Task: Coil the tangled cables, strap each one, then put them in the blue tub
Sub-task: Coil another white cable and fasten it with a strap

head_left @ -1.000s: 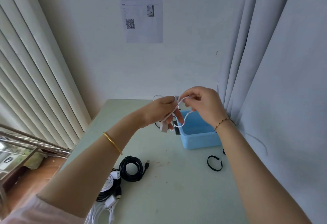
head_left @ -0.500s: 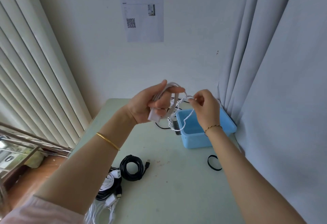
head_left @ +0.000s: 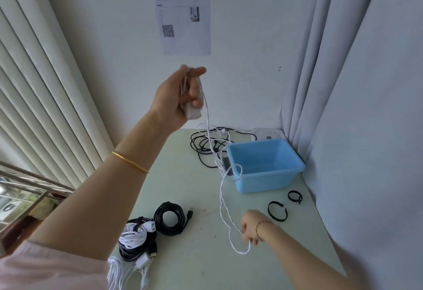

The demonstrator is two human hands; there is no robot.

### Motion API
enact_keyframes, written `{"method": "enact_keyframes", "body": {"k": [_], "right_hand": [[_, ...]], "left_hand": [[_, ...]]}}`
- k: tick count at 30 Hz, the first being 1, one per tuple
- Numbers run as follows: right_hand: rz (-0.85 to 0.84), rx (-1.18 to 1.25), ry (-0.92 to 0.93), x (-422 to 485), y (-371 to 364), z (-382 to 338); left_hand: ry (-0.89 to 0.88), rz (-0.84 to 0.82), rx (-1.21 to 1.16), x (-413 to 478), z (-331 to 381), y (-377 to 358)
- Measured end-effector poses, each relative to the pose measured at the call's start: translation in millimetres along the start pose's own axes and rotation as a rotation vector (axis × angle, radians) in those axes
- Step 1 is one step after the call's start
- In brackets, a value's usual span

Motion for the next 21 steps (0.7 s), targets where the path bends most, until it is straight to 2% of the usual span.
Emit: {"method": "enact_keyframes", "body": {"k": [4, 7, 10, 13, 16, 18, 21], "right_hand": [[-0.041, 0.126, -0.111, 1, 2, 11], [0.129, 0.110, -0.156, -10, 51, 2], [0.354, 0.181, -0.069, -25, 115, -14], [0.427, 0.443, 0.005, -30, 150, -19], [0.446, 0.565, 0.079, -37, 163, -26], [0.399, 0.481, 0.089, -44, 156, -32], [0.337, 0.184, 0.002, -47, 133, -27]], "left_hand": [[0.059, -0.002, 0.112, -3, -18, 3], [0.120, -0.053, 0.124, -6, -39, -1], [0.156, -0.063, 0.152, -8, -50, -5], [0.180, -0.043, 0.222, -10, -56, -4], [0.204, -0.014, 0.274, -11, -63, -1], [0.207, 0.005, 0.287, -11, -66, 0], [0.212, 0.039, 0.287, -10, -68, 3]]}}
Point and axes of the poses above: each hand's wrist, its own x-axis towards the middle knuckle, its own y-axis out of the back of the hand, z = x × y, the point moved 10 cm from there along x, towards the middle knuckle, and after that the axes turned 13 degrees about x, right-handed, at the moved point
